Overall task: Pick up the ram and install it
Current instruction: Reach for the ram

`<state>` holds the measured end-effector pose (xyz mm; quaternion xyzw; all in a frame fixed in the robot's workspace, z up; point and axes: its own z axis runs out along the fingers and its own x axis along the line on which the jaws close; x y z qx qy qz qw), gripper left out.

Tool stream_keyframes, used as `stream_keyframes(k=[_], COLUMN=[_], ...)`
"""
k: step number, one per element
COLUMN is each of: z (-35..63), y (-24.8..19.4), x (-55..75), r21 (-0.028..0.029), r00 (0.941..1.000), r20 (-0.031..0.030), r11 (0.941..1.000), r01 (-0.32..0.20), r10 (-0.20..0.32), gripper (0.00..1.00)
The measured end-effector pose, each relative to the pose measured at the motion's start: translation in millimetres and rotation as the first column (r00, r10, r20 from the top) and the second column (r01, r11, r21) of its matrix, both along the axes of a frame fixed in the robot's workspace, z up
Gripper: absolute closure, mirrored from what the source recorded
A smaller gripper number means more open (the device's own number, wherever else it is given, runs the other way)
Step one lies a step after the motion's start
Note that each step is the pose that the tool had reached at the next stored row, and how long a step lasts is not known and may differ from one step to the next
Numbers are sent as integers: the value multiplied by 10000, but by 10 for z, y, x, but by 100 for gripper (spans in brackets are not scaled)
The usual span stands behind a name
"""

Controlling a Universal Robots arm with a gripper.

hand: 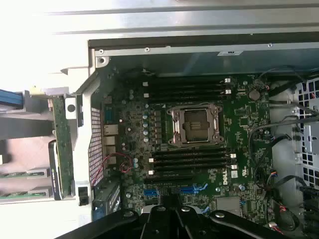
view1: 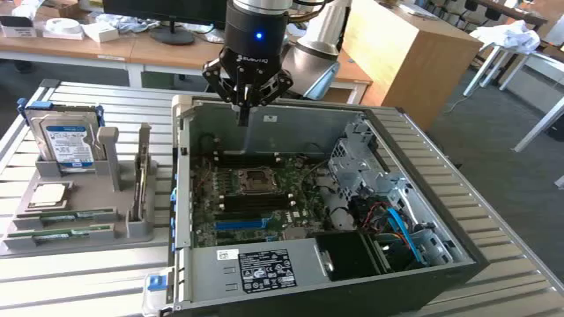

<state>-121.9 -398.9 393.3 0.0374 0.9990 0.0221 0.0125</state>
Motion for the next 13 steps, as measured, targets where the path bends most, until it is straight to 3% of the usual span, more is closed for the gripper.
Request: stream_keyframes(k=[13], z=[-1], y=[0], x=[-52], r21=[1], r00=[10000], r20=[1], r11=[10000], r01=[1], r10=[-1], gripper=[90])
